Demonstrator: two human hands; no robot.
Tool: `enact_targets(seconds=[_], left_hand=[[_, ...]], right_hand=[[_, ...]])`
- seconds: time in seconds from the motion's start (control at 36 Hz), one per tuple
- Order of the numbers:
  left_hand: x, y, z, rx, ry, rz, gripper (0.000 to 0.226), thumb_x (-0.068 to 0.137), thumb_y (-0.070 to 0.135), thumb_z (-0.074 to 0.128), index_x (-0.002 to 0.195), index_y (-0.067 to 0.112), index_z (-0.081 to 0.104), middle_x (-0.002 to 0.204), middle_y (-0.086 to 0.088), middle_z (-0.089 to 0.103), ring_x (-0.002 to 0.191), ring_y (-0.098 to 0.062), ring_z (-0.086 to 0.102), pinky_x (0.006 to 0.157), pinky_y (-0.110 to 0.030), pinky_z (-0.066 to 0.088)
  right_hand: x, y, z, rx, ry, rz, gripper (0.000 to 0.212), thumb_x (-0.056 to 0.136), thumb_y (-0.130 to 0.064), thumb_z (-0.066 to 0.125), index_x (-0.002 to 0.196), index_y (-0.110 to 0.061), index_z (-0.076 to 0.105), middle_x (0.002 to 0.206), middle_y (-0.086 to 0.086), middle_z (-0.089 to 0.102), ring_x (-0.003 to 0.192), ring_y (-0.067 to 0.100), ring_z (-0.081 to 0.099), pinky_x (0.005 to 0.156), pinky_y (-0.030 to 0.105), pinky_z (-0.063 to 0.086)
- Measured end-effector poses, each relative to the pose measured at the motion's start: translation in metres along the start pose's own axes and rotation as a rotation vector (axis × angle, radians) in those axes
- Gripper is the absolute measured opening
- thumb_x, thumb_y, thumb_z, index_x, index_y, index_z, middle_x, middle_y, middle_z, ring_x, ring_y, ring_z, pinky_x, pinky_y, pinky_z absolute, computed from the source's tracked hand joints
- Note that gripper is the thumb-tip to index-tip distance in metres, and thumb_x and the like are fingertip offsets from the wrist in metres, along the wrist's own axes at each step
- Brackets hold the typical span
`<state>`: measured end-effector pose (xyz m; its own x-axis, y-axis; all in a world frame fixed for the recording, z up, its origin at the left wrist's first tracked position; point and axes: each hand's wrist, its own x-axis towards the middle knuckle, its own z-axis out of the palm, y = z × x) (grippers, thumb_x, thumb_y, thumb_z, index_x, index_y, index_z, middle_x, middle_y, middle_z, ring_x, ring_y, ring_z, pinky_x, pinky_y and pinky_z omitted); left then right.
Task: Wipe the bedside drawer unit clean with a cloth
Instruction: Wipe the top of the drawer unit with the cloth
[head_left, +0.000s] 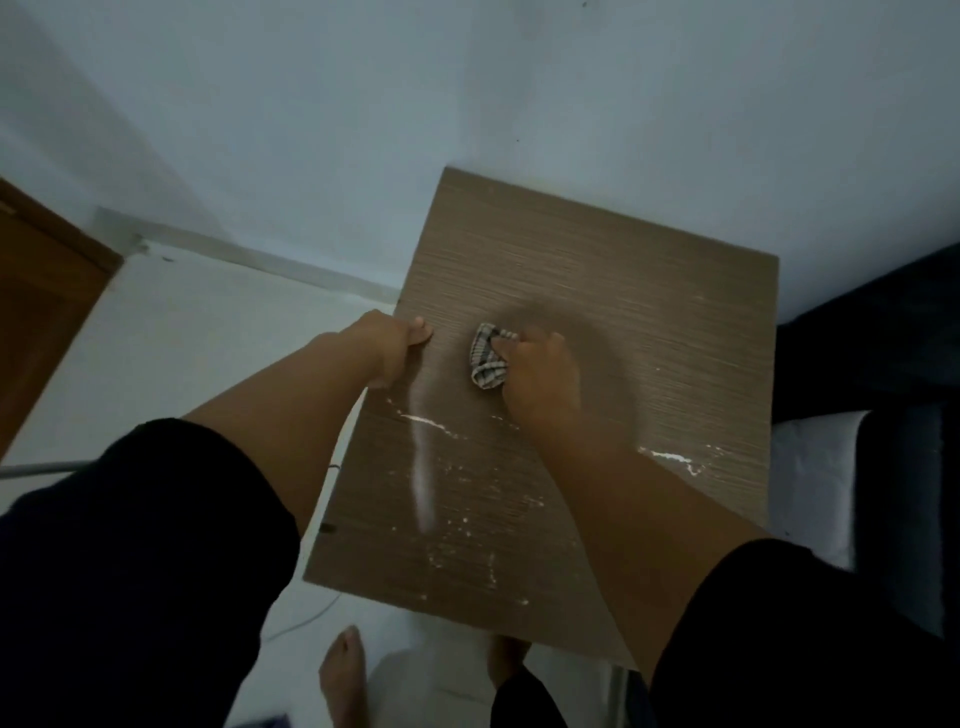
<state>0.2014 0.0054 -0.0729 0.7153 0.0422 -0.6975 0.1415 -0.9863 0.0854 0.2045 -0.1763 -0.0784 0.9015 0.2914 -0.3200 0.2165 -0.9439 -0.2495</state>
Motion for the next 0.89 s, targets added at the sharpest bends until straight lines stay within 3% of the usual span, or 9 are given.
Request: enact_targets(seconds=[0.17, 0.31, 0.58, 0.72, 0.83, 0.89], left_hand=[[-0.003, -0.028, 0.002, -0.102, 0.124, 0.119, 0.054, 0.099, 0.008, 0.034, 0.15, 0.026, 0.029, 0.146, -0.014, 0.043, 0.13, -0.031, 0.043, 0.106, -0.034, 0.036], [-0.008, -0.045, 0.017, -0.253, 0.179, 0.152, 0.058, 0.099, 0.003, 0.031, 0.152, 0.026, 0.022, 0.151, -0.013, 0.037, 0.137, -0.032, 0.038, 0.11, -0.034, 0.033], [-0.035, -0.076, 0.038, -0.188, 0.061, 0.189, 0.059, 0.1, 0.006, 0.033, 0.153, 0.024, 0.015, 0.152, -0.014, 0.035, 0.138, -0.028, 0.036, 0.11, -0.029, 0.031], [-0.051, -0.076, 0.056, -0.058, 0.018, 0.243, 0.072, 0.096, 0.005, 0.044, 0.154, 0.017, 0.003, 0.161, -0.009, 0.01, 0.145, -0.028, 0.024, 0.118, -0.032, 0.023], [-0.062, -0.066, 0.066, 0.088, 0.059, 0.247, 0.082, 0.092, 0.002, 0.053, 0.154, 0.014, 0.0, 0.161, -0.006, -0.007, 0.148, -0.029, 0.005, 0.12, -0.039, 0.02], [-0.066, -0.065, 0.074, 0.094, 0.084, 0.239, 0.078, 0.093, -0.003, 0.048, 0.154, 0.015, 0.002, 0.161, -0.002, -0.01, 0.149, -0.026, -0.002, 0.12, -0.041, 0.018]], right_hand=[[-0.001, -0.042, 0.013, -0.016, 0.009, -0.034, 0.039, 0.097, -0.014, 0.042, 0.133, -0.025, 0.052, 0.127, 0.006, 0.051, 0.116, 0.028, 0.042, 0.09, 0.035, 0.043], [-0.005, -0.078, 0.027, -0.045, 0.001, -0.088, 0.041, 0.093, -0.029, 0.056, 0.134, -0.028, 0.051, 0.127, 0.003, 0.051, 0.117, 0.027, 0.042, 0.092, 0.035, 0.043], [-0.054, -0.12, 0.068, -0.003, 0.037, -0.155, 0.039, 0.094, -0.02, 0.051, 0.132, -0.025, 0.054, 0.126, 0.004, 0.055, 0.111, 0.027, 0.045, 0.087, 0.034, 0.043], [-0.092, -0.133, 0.085, 0.057, 0.086, -0.167, 0.034, 0.08, -0.011, 0.068, 0.114, -0.018, 0.07, 0.103, 0.011, 0.066, 0.093, 0.035, 0.056, 0.07, 0.033, 0.046], [-0.119, -0.137, 0.092, 0.042, 0.034, -0.211, 0.038, 0.079, -0.016, 0.07, 0.117, -0.02, 0.068, 0.107, 0.008, 0.064, 0.099, 0.035, 0.052, 0.068, 0.033, 0.045], [-0.131, -0.137, 0.097, 0.041, 0.016, -0.229, 0.04, 0.068, -0.017, 0.08, 0.107, -0.021, 0.073, 0.098, 0.007, 0.067, 0.09, 0.034, 0.057, 0.061, 0.031, 0.049]])
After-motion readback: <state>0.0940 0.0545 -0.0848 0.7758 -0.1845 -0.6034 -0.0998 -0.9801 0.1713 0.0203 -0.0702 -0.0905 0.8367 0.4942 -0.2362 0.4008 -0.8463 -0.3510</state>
